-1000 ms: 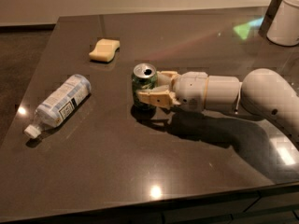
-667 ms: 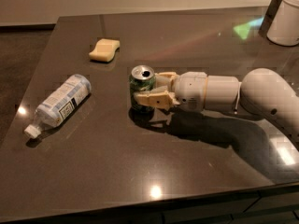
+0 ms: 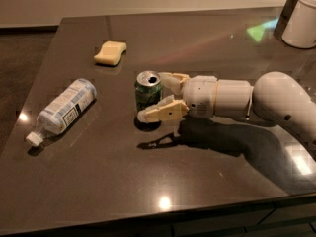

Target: Place green can upright

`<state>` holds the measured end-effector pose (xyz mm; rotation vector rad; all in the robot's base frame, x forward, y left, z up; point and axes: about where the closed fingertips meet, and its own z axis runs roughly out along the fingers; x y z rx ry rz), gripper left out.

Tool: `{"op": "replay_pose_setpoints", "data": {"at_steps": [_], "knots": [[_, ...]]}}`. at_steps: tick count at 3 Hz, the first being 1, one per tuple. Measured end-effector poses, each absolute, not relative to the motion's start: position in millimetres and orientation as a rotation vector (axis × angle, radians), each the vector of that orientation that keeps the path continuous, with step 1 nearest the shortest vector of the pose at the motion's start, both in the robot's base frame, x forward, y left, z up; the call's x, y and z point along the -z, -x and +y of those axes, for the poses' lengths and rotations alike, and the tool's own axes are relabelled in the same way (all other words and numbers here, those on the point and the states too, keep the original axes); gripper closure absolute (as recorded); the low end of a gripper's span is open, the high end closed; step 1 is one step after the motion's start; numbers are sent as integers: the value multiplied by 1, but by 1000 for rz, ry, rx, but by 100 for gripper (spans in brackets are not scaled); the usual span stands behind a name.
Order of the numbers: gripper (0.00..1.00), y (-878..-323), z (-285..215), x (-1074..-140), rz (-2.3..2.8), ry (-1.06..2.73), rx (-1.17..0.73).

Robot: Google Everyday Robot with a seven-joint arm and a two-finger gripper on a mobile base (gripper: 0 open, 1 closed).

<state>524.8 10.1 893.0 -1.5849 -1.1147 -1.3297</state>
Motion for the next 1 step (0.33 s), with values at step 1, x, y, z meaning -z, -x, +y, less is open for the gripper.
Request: {"op": "replay_pose_setpoints", "data": {"at_steps": [1], "knots": [[0, -525, 10, -893, -1115, 1585, 1330]]}}
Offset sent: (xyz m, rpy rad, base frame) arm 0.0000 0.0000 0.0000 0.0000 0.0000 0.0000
